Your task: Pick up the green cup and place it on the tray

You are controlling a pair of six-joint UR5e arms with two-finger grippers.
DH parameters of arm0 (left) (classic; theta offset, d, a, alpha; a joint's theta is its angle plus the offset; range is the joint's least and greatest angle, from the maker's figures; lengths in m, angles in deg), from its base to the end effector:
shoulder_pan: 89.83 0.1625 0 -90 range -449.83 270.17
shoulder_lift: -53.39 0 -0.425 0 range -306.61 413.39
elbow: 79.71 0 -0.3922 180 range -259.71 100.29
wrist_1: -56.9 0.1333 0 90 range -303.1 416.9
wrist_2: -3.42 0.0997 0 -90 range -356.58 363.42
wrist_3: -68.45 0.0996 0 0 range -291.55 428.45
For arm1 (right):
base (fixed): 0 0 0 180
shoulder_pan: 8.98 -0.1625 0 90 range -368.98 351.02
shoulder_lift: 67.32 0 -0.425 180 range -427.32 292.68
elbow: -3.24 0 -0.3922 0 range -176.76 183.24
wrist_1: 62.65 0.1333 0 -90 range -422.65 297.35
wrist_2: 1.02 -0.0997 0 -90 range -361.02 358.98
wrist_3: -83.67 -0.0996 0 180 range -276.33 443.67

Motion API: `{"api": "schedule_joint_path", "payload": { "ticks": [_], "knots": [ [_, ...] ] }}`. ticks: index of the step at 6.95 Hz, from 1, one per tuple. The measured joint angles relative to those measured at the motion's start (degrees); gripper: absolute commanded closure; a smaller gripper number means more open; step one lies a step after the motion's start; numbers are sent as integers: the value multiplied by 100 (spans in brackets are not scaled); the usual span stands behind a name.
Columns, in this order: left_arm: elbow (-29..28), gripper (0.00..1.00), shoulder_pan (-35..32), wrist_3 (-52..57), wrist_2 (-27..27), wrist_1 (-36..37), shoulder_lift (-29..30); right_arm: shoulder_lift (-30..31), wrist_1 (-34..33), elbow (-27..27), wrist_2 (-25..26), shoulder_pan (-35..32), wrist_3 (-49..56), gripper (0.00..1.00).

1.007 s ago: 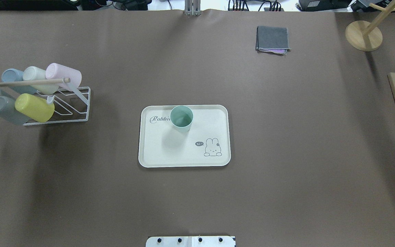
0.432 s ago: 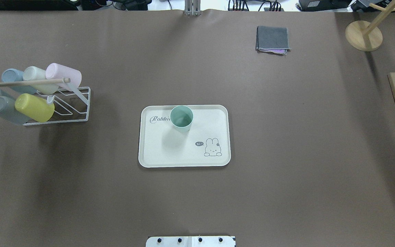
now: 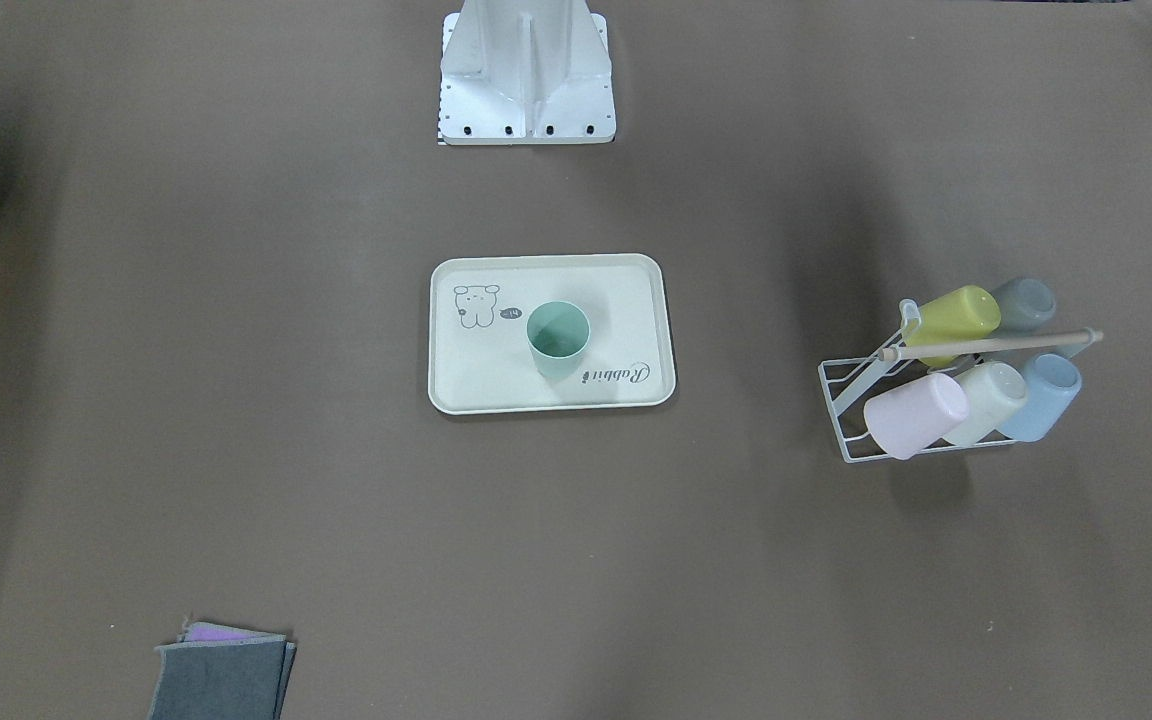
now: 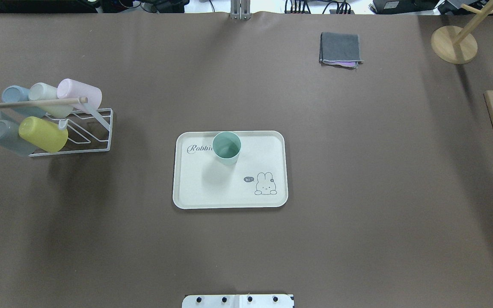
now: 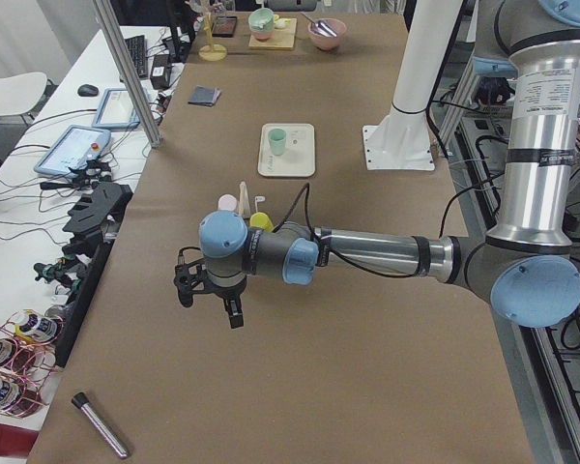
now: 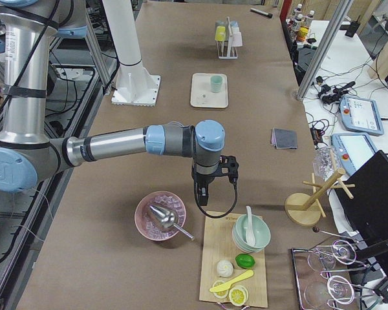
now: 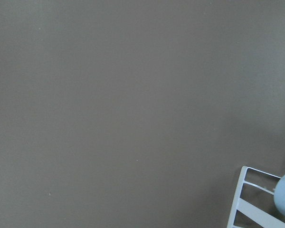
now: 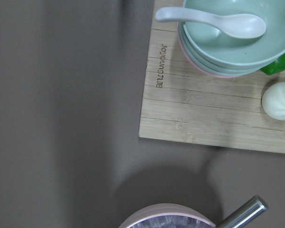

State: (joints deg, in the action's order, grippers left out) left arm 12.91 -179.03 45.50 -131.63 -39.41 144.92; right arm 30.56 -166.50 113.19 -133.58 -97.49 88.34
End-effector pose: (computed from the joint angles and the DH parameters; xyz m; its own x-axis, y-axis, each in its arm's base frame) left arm -0.0556 -0.5142 0.6101 0.6542 -0.2560 -0.7117 0.2621 0.9594 -0.1042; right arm 0.0549 -0.4242 0.5779 0.7323 -0.0795 0.6763 0.0859 0.9960 0.0241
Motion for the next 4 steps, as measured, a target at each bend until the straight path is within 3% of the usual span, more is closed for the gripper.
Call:
{"api": "schedule_joint_path", "payload": {
  "ticks": [4],
  "knots": [
    [-66, 2, -5, 1552, 259, 68, -4, 21, -28, 7, 2, 0, -1, 0]
  ]
}}
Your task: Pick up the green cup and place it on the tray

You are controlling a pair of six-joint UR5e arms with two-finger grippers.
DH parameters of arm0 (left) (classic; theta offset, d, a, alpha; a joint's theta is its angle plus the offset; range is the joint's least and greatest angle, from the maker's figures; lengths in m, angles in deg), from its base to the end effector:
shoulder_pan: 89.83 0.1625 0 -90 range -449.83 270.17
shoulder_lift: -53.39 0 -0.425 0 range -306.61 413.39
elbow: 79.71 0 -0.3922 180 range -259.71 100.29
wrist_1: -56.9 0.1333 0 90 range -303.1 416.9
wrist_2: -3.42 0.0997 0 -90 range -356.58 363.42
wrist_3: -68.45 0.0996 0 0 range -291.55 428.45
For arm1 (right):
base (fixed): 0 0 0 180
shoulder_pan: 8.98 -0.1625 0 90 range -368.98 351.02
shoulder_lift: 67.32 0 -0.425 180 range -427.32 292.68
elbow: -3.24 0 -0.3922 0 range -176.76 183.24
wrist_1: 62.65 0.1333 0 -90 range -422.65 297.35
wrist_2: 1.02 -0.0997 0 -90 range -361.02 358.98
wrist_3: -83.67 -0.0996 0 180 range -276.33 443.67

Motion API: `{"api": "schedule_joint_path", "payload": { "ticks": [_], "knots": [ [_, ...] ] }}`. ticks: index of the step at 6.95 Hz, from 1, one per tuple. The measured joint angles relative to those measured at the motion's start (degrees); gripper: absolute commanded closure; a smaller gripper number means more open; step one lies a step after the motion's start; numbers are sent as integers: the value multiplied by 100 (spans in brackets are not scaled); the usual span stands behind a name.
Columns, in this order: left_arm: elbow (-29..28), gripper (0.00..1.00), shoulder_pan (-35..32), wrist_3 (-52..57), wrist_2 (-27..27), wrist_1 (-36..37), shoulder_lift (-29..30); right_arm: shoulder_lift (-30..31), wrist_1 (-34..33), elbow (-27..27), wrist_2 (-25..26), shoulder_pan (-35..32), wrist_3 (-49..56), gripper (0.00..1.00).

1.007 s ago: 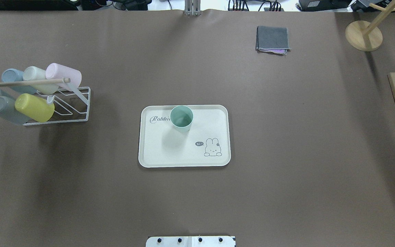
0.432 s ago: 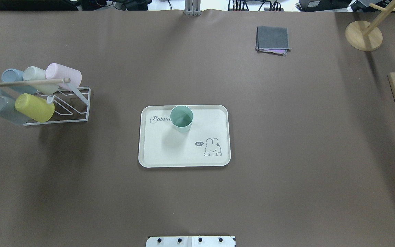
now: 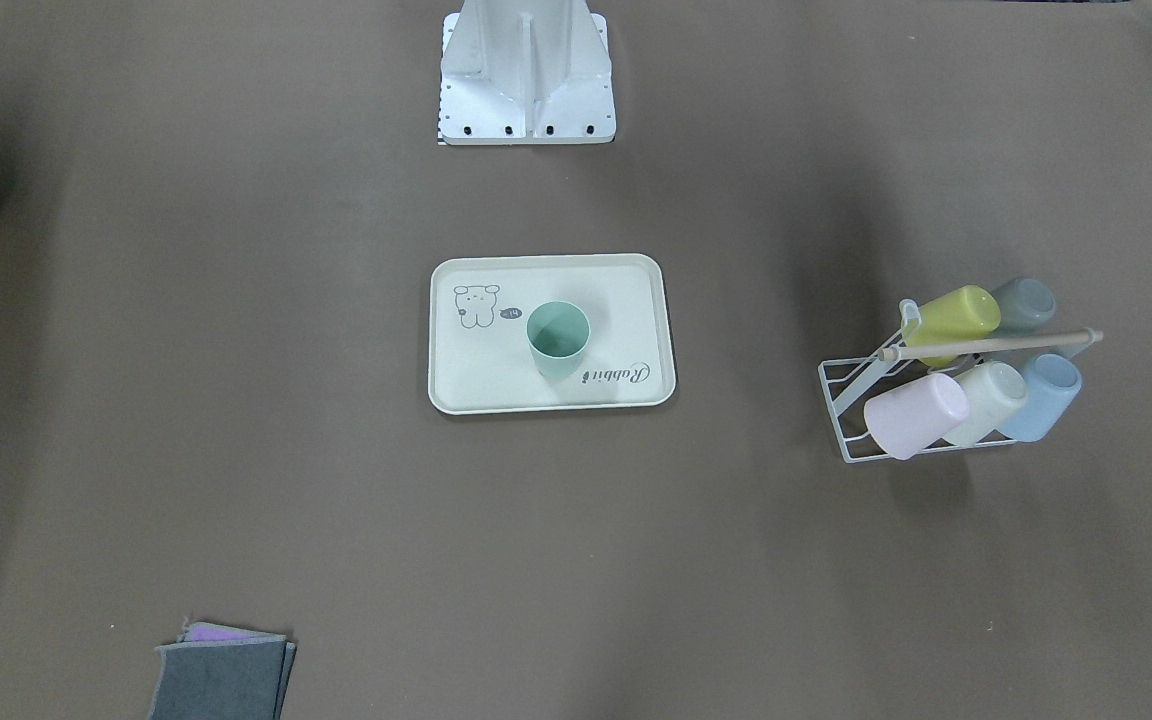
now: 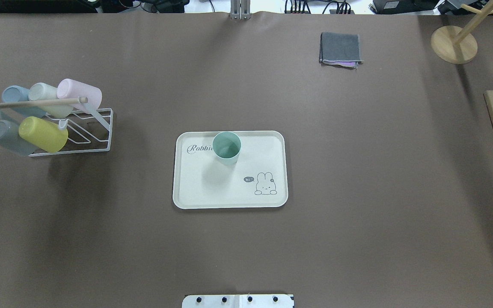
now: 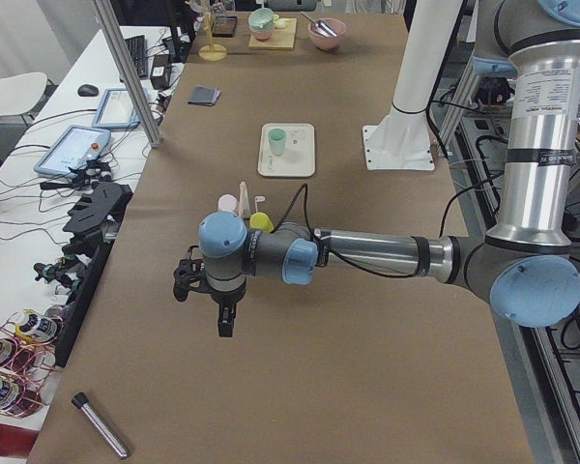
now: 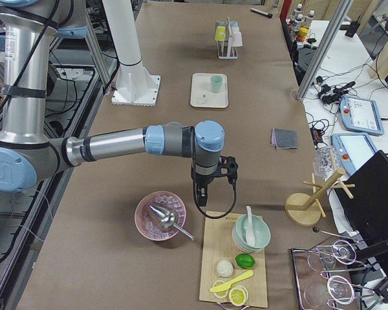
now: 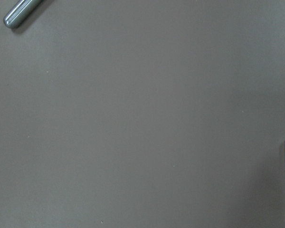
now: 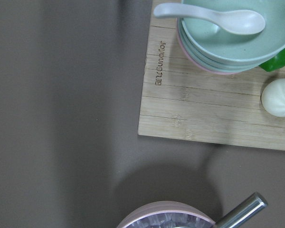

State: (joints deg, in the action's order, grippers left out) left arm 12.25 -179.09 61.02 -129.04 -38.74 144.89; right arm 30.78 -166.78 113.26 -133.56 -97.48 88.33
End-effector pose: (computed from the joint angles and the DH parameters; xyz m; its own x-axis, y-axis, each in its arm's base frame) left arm -0.0594 -0.5135 0.6205 0.7318 -0.0124 -0.6814 0.0826 0.9941 0.0706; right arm 0.0549 -0.4222 0.5794 0.7327 -0.0744 0.6765 0.0860 0.9962 0.0165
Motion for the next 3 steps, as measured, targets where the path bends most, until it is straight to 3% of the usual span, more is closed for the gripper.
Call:
{"api": "schedule_joint_path", "payload": {
  "ticks": [3],
  "knots": [
    [-109, 2, -122, 163, 1, 2, -33, 8, -8, -1, 0, 0, 0, 0]
  ]
}}
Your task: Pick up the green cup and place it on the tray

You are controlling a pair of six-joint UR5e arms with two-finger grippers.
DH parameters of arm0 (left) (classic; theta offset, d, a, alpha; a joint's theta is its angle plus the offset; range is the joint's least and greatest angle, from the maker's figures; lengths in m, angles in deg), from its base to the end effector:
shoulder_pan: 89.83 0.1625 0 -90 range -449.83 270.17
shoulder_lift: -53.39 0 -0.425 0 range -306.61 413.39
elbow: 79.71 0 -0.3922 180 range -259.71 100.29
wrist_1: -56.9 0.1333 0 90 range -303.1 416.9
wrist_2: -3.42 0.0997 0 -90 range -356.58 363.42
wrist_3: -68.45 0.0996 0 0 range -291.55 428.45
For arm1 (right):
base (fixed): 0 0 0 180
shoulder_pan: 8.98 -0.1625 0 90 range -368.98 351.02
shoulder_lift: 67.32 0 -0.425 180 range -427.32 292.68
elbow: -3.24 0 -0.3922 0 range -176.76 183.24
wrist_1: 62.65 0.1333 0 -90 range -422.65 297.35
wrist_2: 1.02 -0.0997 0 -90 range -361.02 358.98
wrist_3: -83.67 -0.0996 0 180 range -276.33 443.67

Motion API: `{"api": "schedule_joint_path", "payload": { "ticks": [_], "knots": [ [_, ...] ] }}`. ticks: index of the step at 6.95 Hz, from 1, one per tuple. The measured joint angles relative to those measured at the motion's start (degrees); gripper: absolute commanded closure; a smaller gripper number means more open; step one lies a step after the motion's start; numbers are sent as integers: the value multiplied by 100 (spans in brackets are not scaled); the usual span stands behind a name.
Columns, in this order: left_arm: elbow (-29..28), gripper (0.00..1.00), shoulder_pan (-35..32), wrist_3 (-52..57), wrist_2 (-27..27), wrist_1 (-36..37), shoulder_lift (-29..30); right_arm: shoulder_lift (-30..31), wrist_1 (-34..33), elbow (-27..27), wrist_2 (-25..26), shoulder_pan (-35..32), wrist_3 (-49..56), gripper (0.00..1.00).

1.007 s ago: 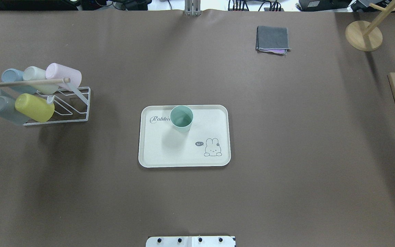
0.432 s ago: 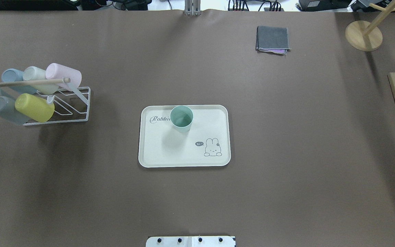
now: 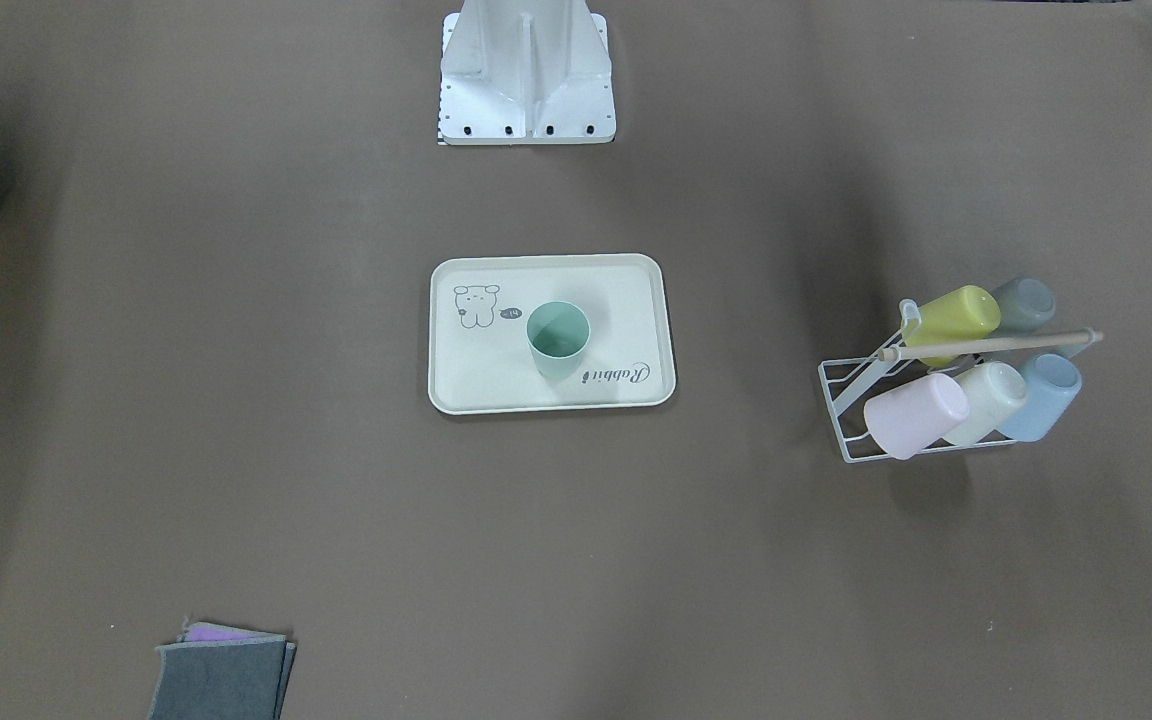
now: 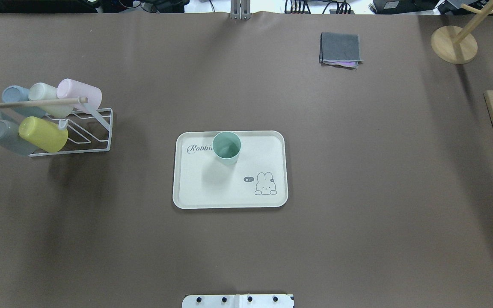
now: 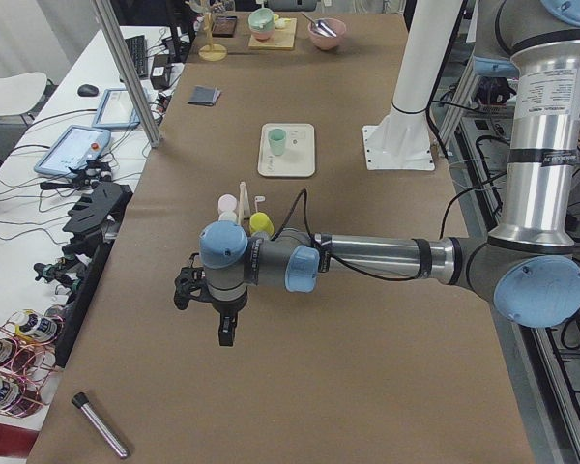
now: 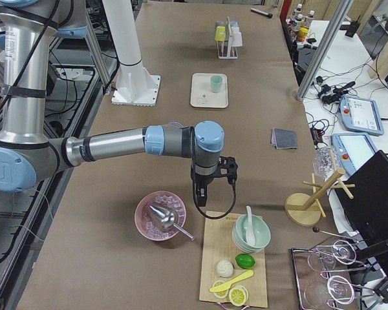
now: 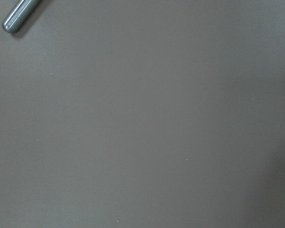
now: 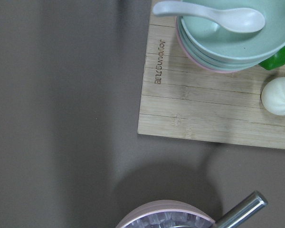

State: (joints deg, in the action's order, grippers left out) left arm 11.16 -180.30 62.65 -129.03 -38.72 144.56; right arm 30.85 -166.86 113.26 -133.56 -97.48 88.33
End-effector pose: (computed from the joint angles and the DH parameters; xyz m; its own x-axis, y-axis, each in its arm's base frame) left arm -0.0703 -0.5087 0.6330 0.7340 -0.0167 -0.6790 0.0827 0.9944 0.0650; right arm 0.0549 -0.4216 0.5801 0.7327 -0.0726 0.6766 0.0860 0.9962 0.0138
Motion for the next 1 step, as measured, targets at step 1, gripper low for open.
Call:
{"api": "schedule_joint_path", "payload": {
  "ticks": [1],
  "knots": [
    [-3, 2, -26, 4, -1, 0, -7, 0, -2, -1, 0, 0, 0, 0]
  ]
}}
